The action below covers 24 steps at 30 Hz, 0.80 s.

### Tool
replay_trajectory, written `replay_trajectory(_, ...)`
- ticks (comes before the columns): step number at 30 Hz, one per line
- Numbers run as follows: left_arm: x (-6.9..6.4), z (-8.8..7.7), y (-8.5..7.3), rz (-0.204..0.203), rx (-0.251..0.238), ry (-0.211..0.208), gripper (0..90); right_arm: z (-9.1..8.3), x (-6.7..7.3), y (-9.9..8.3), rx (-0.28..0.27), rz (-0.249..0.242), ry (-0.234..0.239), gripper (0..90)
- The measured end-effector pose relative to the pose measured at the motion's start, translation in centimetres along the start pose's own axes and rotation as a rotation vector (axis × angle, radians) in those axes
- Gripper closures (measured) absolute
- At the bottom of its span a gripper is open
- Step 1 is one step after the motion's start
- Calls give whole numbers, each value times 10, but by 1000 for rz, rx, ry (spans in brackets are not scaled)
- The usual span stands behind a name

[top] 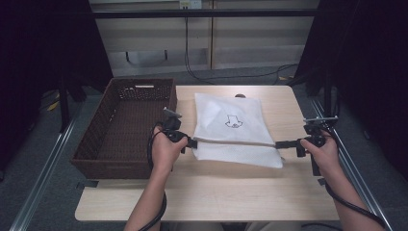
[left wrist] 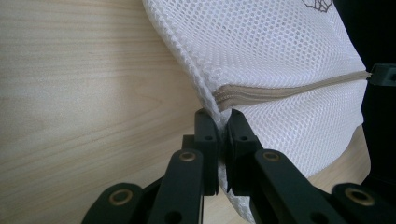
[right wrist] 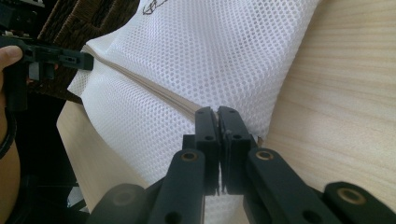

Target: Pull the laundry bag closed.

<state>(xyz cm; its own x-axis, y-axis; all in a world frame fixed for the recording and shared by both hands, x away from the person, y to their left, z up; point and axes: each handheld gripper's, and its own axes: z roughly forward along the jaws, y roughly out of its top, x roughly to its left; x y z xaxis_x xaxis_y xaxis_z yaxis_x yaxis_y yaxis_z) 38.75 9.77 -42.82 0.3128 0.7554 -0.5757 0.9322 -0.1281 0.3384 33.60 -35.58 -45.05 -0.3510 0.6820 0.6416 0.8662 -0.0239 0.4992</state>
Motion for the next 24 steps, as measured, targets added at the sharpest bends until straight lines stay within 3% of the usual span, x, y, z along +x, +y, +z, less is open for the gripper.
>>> replay_trajectory(9, 0, 0, -1, 0, -1, 7, 856, 0, 0, 1, 4, -1, 0, 880)
replay_trajectory(13, 0, 1, -1, -2, 16, -8, 852, 2, 1, 0, 12, -22, -26, 879)
replay_trajectory(15, 0, 2, -2, 5, 18, -9, 814, 2, 0, -1, 24, -9, -13, 879)
replay_trajectory(17, -1, 3, -1, 12, 27, 5, 708, 1, -2, -1, 24, -8, -15, 877)
replay_trajectory(19, -3, 3, -1, 13, 28, 5, 664, 2, -2, -1, 28, -13, -38, 868)
replay_trajectory(20, -4, 3, -1, 3, 40, -3, 637, 2, -1, -1, 28, -10, -19, 808)
replay_trajectory(21, -5, 3, -2, 8, 41, -7, 637, 2, -1, -1, 28, -10, -19, 808)
replay_trajectory(22, -6, 3, -1, 24, 36, 2, 576, 2, 1, -1, 17, -21, -22, 742)
replay_trajectory(23, -6, 3, -1, 24, 36, 2, 513, 2, 1, -1, 17, -21, -22, 742)
replay_trajectory(24, -7, 2, -1, 25, 9, 2, 470, 1, 4, 0, 9, -28, -24, 653)
